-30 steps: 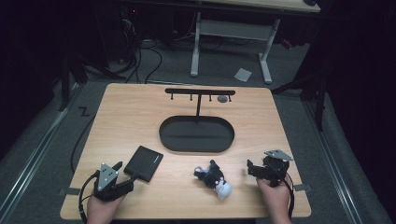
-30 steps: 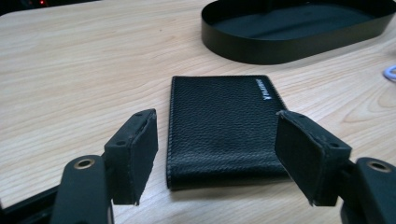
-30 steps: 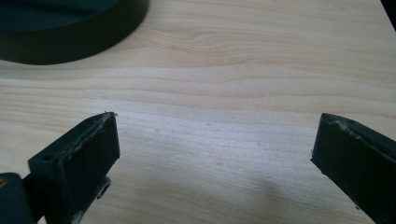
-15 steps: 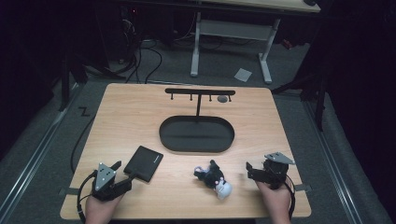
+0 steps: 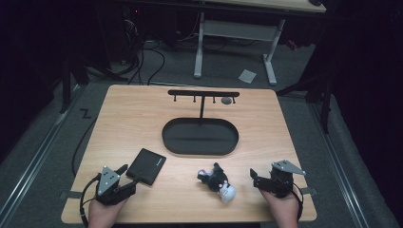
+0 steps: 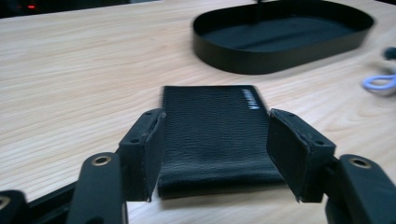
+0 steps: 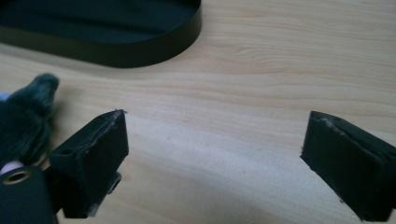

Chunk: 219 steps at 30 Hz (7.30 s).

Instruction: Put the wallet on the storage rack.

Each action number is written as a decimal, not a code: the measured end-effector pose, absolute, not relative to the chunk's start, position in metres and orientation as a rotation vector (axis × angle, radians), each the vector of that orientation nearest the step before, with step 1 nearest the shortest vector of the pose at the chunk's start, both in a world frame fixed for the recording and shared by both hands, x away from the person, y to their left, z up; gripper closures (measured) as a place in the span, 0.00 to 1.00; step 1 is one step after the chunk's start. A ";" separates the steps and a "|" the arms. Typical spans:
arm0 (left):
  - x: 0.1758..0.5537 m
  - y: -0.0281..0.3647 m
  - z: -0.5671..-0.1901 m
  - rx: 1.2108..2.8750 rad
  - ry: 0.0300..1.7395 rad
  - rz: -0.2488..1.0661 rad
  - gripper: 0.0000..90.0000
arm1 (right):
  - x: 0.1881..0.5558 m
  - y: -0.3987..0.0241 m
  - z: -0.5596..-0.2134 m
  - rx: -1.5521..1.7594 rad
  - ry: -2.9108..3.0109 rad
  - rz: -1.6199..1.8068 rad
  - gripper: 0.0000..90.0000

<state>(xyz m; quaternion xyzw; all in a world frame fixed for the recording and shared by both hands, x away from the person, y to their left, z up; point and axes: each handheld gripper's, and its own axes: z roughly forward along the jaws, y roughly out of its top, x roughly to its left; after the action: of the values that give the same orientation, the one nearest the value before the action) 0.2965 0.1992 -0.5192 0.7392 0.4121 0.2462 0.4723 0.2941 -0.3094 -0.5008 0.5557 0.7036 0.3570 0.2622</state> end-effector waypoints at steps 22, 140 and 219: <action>0.291 0.136 -0.531 2.049 0.880 0.511 0.84 | 0.284 -0.284 -0.506 1.312 2.051 1.096 0.25; 0.362 0.215 -0.537 1.763 1.384 0.376 0.51 | 0.258 -0.304 -0.518 1.349 2.035 1.043 0.37; 0.282 0.225 -0.479 1.631 1.051 0.846 0.92 | 0.286 -0.285 -0.511 1.270 1.968 1.087 0.43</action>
<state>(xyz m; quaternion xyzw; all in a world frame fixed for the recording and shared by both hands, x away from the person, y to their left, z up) 0.2823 0.2248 -0.4788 0.6716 0.4328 0.3483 0.4902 0.2855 -0.2854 -0.5105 0.4729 0.7326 0.4044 0.2760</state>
